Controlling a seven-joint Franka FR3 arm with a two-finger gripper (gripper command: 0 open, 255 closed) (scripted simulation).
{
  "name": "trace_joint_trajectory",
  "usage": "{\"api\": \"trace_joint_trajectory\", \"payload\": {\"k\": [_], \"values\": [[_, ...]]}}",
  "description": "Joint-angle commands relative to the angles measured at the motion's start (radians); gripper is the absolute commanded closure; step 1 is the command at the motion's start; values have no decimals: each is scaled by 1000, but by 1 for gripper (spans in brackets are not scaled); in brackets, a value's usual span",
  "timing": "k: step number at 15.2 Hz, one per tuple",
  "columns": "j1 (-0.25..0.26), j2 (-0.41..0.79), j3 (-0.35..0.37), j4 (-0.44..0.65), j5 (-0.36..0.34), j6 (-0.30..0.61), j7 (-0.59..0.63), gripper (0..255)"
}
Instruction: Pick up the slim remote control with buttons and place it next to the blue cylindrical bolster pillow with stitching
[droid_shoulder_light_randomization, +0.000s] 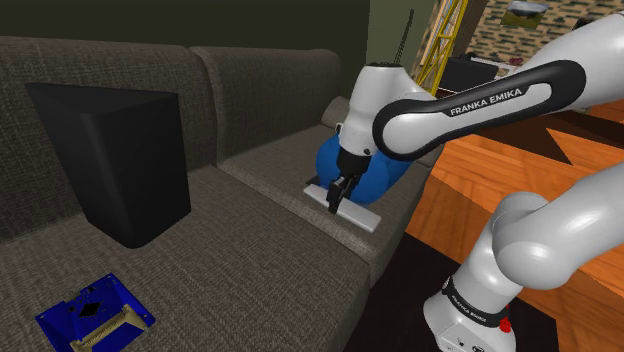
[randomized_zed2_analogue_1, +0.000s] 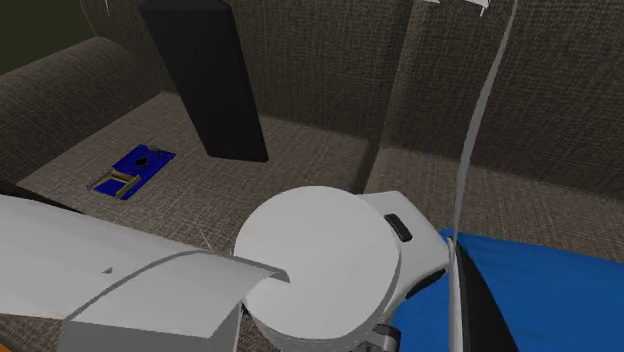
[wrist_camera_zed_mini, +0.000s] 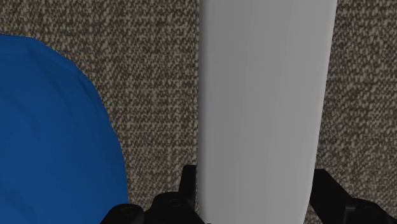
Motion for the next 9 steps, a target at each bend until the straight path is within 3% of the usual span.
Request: {"api": "trace_joint_trajectory", "payload": {"k": [1,6,9], "values": [[-11,27,-7,-25,-4,28,-6,255],[-15,80,4,-61,-3,117,-4,255],[-16,80,5,-61,-2,117,-4,255]]}}
